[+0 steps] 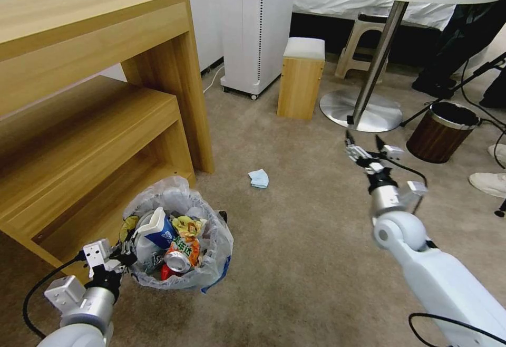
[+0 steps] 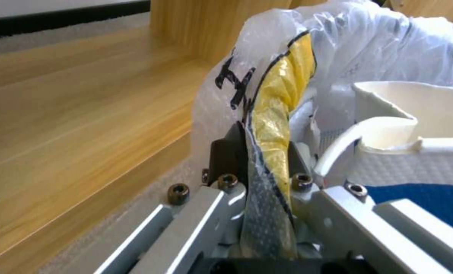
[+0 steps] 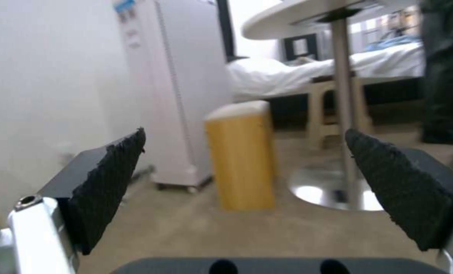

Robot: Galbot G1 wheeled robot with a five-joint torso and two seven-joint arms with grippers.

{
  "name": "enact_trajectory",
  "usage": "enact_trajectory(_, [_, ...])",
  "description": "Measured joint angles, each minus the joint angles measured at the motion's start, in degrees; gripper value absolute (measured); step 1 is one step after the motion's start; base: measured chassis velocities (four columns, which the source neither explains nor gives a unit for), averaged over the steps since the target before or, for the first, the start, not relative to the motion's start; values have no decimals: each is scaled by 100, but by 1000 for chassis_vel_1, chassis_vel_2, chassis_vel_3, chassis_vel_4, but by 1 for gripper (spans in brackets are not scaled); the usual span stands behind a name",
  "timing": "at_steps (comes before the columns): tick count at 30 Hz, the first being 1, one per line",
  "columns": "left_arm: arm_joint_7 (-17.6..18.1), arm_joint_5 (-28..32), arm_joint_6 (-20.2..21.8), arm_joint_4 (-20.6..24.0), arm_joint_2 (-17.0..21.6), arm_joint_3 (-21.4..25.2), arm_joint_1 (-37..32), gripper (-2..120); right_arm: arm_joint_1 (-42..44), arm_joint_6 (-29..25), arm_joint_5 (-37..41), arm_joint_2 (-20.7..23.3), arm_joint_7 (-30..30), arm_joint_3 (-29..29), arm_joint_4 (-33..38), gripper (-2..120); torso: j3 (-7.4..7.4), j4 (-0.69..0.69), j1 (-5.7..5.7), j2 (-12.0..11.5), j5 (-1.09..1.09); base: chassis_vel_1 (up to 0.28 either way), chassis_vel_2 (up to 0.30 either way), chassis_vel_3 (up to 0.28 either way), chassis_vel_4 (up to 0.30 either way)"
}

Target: Pick up the trash bin and place the garbage on the floor into it.

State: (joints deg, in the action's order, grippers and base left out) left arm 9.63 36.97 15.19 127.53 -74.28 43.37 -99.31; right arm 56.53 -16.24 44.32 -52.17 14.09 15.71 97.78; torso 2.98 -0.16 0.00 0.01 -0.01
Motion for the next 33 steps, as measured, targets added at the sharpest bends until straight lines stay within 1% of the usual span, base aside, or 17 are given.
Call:
enact_trajectory(1, [-22, -29, -10, 27, -23, 12, -37, 3, 138, 31, -257, 0, 208, 73, 39, 100, 0, 2, 0, 0, 3, 0, 0, 0, 0])
enact_trajectory(2, [-22, -29, -10, 27, -23, 12, -37, 3, 138, 31, -257, 0, 208, 73, 39, 100, 0, 2, 0, 0, 3, 0, 0, 0, 0])
enact_trajectory(5, [-36, -35, -24, 105, -38, 46, -72, 3, 413, 11, -619, -1, 394, 288, 101, 100, 0, 1, 0, 0, 3, 0, 0, 0, 0])
enact_trajectory(8, [-39, -35, -24, 126, -39, 50, -83, 3, 498, 13, -735, -1, 440, 380, 121, 100, 0, 0, 0, 0, 2, 0, 0, 0, 0])
enact_trajectory(9, [-51, -66, -25, 135, -39, 49, -90, 3, 661, 80, -920, -1, 580, 563, 169, 100, 0, 0, 0, 0, 2, 0, 0, 0, 0])
enact_trajectory(10, [-53, -71, -24, 134, -39, 47, -89, 3, 678, 91, -931, 0, 593, 578, 176, 100, 0, 0, 0, 0, 2, 0, 0, 0, 0])
enact_trajectory(12, [-92, -183, -26, 87, -66, 9, -66, 3, 966, 317, -1184, 4, 922, 778, 265, 100, 0, 0, 0, 0, 1, 0, 0, 0, 0])
enact_trajectory(16, [-106, -241, -29, 46, -69, 1, -63, 3, 1116, 375, -1279, -38, 1091, 841, 270, 100, 0, 0, 0, 0, 2, 0, 0, 0, 0])
enact_trajectory(23, [-108, -239, -42, 18, -89, -15, -48, 3, 1141, 232, -1426, -128, 1200, 848, 193, 100, 0, 0, 0, 0, 2, 0, 0, 0, 0])
enact_trajectory(33, [-106, -218, -45, 4, -81, -20, -20, 3, 1098, 26, -1620, -233, 1119, 807, 143, 100, 1, 0, 0, 0, 1, 0, 0, 0, 0])
